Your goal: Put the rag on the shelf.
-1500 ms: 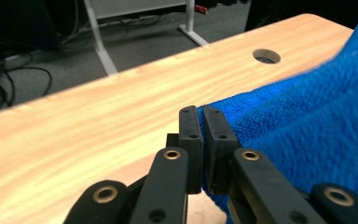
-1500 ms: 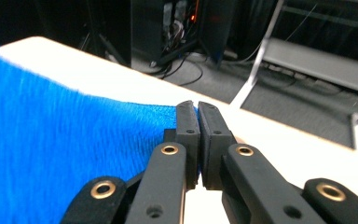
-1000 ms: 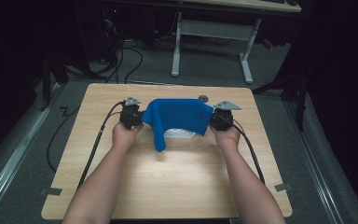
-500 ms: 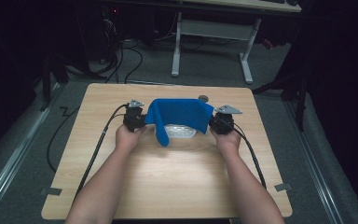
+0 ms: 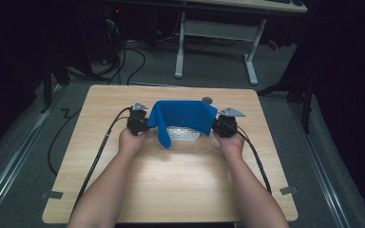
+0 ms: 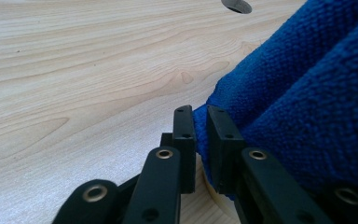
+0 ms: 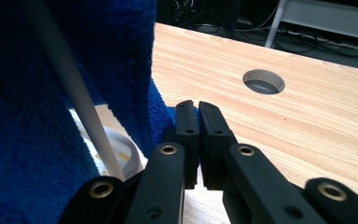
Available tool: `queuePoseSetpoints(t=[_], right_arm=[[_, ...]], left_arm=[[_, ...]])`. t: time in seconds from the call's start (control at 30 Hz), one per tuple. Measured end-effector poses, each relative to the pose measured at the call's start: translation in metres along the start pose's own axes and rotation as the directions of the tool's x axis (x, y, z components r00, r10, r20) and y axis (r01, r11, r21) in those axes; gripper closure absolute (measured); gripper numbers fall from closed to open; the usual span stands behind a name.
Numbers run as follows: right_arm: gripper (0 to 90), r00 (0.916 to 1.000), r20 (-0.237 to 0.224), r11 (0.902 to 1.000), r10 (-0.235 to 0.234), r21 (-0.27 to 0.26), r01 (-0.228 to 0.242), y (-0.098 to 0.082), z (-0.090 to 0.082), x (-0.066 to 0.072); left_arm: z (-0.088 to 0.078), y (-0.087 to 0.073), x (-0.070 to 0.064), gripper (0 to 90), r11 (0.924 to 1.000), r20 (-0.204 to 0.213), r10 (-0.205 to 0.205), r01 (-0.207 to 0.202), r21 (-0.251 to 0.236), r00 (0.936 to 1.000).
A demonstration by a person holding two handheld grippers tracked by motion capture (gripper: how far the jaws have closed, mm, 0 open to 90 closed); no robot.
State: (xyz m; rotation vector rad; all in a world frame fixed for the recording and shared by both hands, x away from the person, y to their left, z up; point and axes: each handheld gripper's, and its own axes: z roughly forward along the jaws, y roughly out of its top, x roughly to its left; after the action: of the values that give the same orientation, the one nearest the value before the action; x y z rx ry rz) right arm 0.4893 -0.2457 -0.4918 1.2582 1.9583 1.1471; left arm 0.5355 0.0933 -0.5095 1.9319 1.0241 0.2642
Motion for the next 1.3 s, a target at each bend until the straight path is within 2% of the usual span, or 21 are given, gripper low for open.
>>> queuePoseSetpoints(t=[0.1, 0.27, 0.33, 0.4, 0.47, 0.53, 0.73, 0.9, 0.97, 1.03, 1.1, 1.3], right_arm=[[87.6, 1.0, -0.001, 1.0, -0.006, -0.001, 0.006, 0.0, 0.0, 0.0], [83.1, 1.0, 0.005, 1.0, -0.008, -0.004, 0.008, 0.001, -0.001, -0.001], [81.3, 1.0, 0.008, 1.0, -0.004, -0.008, 0.004, 0.003, -0.002, -0.002], [79.2, 0.9999, 0.012, 0.9999, 0.001, -0.015, -0.001, 0.004, -0.003, -0.004], [76.6, 0.9998, 0.018, 0.9997, 0.003, -0.023, -0.003, 0.007, -0.006, -0.007], [75.2, 0.9997, 0.022, 0.9994, 0.009, -0.032, -0.009, 0.009, -0.009, -0.01], [70.8, 0.9988, 0.042, 0.9985, 0.026, -0.049, -0.024, 0.013, -0.017, -0.018], [68.1, 0.9983, 0.056, 0.9987, 0.018, -0.05, -0.015, 0.015, -0.023, -0.023], [67.9, 0.9971, 0.075, 0.9987, 0.017, -0.05, -0.013, 0.016, -0.029, -0.026], [67.8, 0.9966, 0.08, 0.9987, 0.018, -0.048, -0.014, 0.017, -0.031, -0.027], [66.5, 0.9957, 0.092, 0.9985, 0.013, -0.053, -0.008, 0.018, -0.039, -0.03], [64.1, 0.9942, 0.107, 0.9988, 0.011, -0.049, -0.005, 0.017, -0.051, -0.036]], left_arm=[[0.0, 0.0, -0.001, 78.1, 1.0, -0.004, 0.002, -0.002, -0.002, 1.0], [-0.003, 0.001, -0.002, 70.7, 1.0, -0.036, 0.001, -0.001, -0.004, 0.9994], [-0.007, 0.0, 0.0, 69.2, 0.9989, -0.051, -0.019, 0.017, -0.043, 0.9985], [-0.01, -0.001, 0.003, 66.9, 0.9976, -0.055, -0.041, 0.038, -0.058, 0.9976], [-0.014, -0.001, 0.006, 65.0, 0.9975, -0.071, -0.042, 0.037, -0.06, 0.9966], [-0.02, -0.001, 0.01, 64.1, 0.9972, -0.09, -0.038, 0.032, -0.068, 0.9952], [-0.033, 0.003, 0.015, 62.1, 0.9961, -0.108, -0.035, 0.026, -0.084, 0.9935], [-0.046, 0.005, 0.019, 59.1, 0.9943, -0.126, -0.033, 0.02, -0.105, 0.9914], [-0.055, 0.005, 0.022, 56.7, 0.9928, -0.143, -0.049, 0.032, -0.115, 0.9886], [-0.058, 0.004, 0.023, 55.9, 0.9925, -0.147, -0.048, 0.031, -0.119, 0.9879], [-0.066, 0.003, 0.025, 54.0, 0.9916, -0.169, -0.047, 0.025, -0.127, 0.9845], [-0.08, -0.003, 0.031, 51.0, 0.99, -0.19, -0.062, 0.036, -0.136, 0.9798]])
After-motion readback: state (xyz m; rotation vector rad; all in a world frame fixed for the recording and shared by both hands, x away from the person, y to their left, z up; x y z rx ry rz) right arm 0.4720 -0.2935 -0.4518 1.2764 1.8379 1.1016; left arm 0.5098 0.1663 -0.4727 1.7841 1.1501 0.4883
